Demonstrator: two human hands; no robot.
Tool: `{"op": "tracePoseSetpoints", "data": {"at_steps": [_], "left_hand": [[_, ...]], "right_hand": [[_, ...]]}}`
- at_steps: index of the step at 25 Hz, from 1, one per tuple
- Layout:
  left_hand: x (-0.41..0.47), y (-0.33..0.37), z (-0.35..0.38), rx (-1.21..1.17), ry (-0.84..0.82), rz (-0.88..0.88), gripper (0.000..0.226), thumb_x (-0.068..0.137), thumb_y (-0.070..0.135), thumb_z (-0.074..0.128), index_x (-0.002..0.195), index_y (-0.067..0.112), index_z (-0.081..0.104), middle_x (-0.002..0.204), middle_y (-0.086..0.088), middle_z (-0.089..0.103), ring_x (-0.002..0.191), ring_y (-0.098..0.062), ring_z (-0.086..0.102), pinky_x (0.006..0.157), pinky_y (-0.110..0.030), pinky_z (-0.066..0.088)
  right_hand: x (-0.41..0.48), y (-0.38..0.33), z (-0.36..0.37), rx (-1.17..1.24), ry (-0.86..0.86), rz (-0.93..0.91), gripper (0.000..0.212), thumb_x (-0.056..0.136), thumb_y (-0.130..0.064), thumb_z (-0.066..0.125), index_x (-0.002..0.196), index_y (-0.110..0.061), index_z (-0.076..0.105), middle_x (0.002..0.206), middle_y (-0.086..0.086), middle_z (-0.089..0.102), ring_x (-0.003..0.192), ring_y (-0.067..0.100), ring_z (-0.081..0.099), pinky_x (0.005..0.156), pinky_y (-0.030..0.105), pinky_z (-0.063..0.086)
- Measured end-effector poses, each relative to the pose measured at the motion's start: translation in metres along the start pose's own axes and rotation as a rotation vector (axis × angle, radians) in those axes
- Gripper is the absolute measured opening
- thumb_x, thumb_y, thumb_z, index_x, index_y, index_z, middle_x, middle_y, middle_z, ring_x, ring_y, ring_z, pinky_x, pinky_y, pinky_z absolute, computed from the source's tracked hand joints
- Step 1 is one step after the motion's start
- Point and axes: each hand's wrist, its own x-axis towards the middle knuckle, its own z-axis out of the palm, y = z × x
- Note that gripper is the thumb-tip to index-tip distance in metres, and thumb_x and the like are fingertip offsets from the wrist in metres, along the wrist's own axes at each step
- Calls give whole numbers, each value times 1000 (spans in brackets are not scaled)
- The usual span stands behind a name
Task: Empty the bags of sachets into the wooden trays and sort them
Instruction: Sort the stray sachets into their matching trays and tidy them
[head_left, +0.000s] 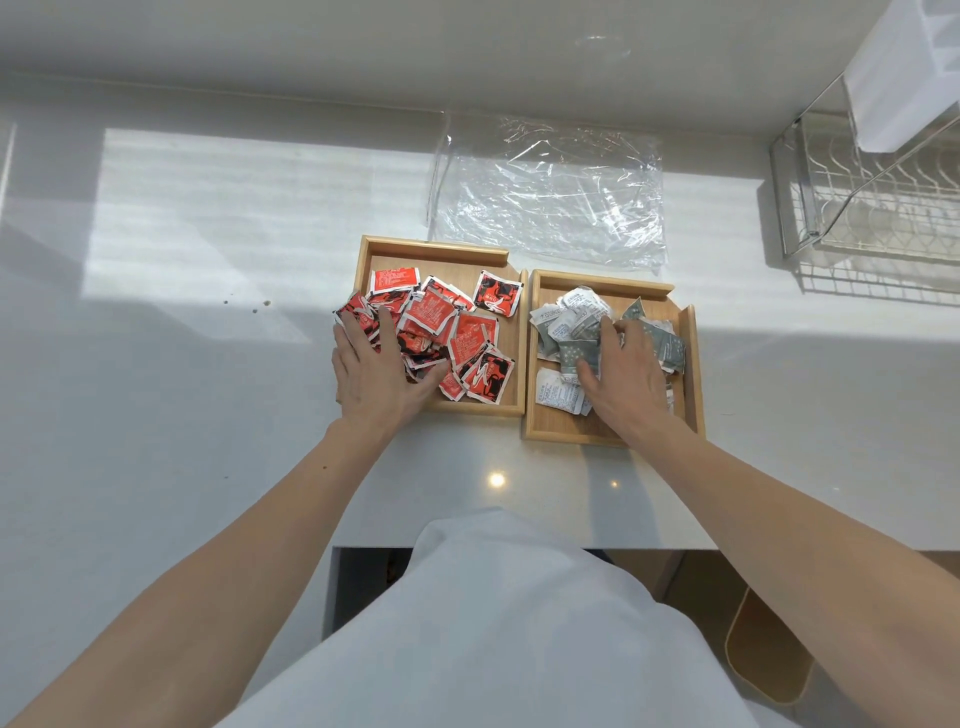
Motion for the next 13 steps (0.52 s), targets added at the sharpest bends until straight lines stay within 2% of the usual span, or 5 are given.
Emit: {"op": "tracePoseSetpoints", "data": {"at_steps": [7, 13], "left_hand": [[-5, 14, 10, 50, -80, 156, 102, 85, 72, 45, 156, 17, -4, 161, -26, -8, 148, -44, -8, 119, -52, 5], [-3, 15, 8, 26, -17, 170, 91, 89, 63, 49, 156, 19, 6, 160, -27, 1, 147, -46, -3, 117, -56, 9]], "right_hand": [[-3, 0, 0, -9, -49, 0, 54, 95, -33, 53, 140, -5, 40, 136, 19, 48, 120, 36, 45, 92, 44, 47], [-8, -3, -7, 1, -53, 14, 51, 96, -33, 53, 139, -8, 42, 137, 17, 47, 121, 35, 45, 91, 44, 47]]}}
